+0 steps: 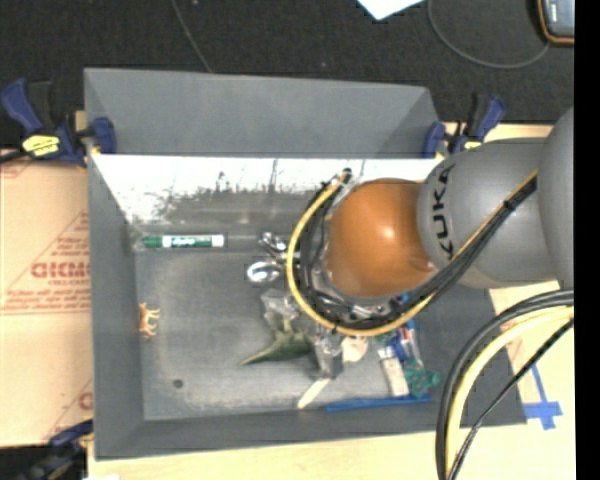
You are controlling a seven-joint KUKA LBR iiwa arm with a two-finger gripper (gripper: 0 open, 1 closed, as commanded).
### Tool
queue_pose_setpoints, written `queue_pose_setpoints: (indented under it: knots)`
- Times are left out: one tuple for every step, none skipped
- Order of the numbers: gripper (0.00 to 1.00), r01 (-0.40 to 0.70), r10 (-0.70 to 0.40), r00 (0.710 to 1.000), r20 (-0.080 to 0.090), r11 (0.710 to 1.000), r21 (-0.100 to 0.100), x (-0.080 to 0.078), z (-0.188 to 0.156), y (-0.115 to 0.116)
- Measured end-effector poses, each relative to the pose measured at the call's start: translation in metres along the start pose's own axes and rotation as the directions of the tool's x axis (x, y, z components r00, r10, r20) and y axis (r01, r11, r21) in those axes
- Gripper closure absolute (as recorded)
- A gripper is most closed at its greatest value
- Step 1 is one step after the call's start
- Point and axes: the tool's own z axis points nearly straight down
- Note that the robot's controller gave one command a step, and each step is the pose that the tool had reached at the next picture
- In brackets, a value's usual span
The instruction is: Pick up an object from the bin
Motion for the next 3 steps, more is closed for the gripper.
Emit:
queue_pose_setpoints:
  knots:
    - [1.0, -0.1, 0.1, 0.995, -0.012, 0.995, 0.002, 0.051, -0.002, -0.032]
    - [1.0, -0.101, 0.101, 0.995, -0.012, 0.995, 0.001, 0.051, -0.002, -0.032]
    - [1.0, -0.106, 0.106, 0.994, -0.015, 0.994, 0.001, 0.052, -0.024, -0.032]
